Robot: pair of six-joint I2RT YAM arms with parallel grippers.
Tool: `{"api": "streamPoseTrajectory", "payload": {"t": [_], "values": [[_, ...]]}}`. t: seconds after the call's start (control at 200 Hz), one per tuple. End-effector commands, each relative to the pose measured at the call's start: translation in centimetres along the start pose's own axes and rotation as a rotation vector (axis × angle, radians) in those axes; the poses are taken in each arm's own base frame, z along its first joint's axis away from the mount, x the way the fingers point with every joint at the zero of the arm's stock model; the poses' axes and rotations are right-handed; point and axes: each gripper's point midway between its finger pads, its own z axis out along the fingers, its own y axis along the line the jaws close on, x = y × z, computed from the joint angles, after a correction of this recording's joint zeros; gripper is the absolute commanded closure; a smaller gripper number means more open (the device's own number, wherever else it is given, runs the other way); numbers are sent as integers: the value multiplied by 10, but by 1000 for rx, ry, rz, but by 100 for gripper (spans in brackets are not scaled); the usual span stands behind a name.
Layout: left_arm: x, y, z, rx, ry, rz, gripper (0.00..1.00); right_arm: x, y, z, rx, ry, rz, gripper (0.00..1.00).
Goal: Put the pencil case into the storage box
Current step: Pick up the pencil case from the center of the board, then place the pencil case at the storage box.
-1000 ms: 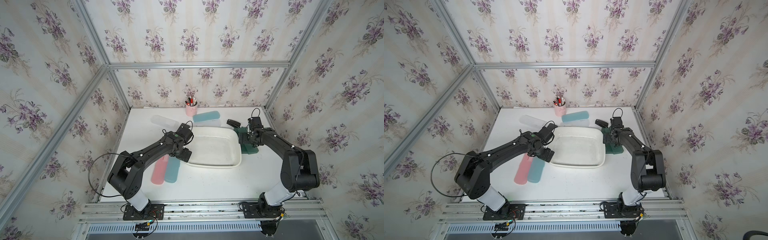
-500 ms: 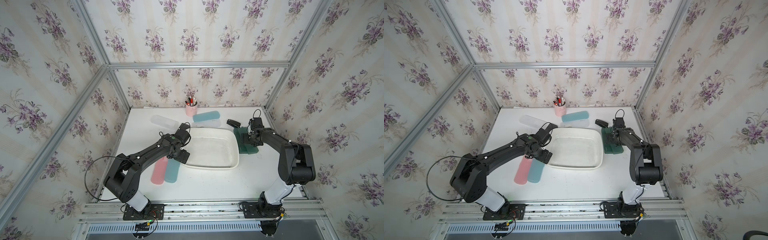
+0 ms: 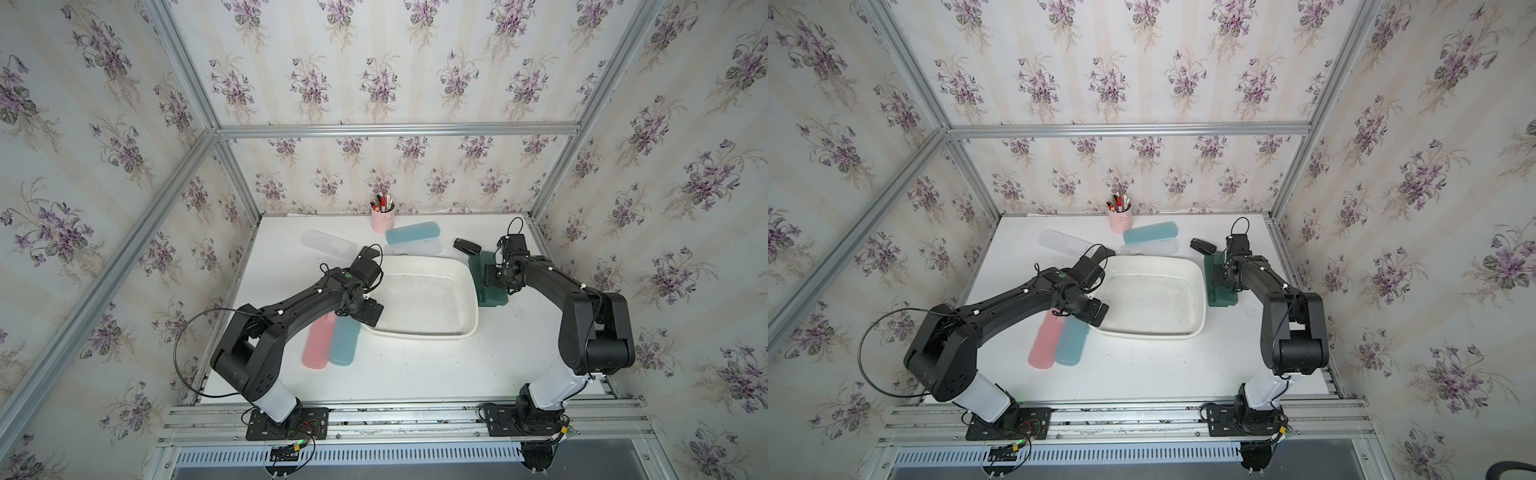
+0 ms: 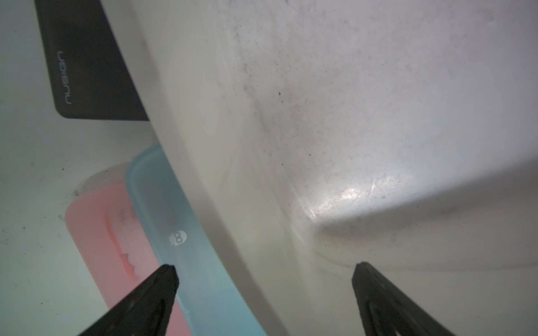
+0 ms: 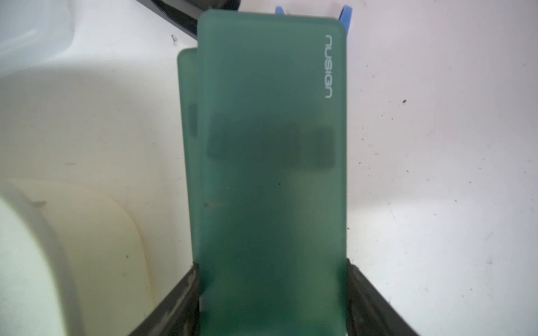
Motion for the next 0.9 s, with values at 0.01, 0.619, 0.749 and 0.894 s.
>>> {"api": "streamPoseTrajectory", "payload": {"t": [0.01,0.619,0.749,0.894], "values": [[0,-2,5,8,3,0,1,-9,3,-18,-25,-43,39,36],[-7,-10,12,41,-2,-45,1,23,115,-109,-218,-99,8,36],[-6,-9,8,41,-10,-51,1,43,128,-95,-198,-52,7,36],[-1,-8,8,36,-6,-47,1,60,129,-83,-174,-6,27,36]]}}
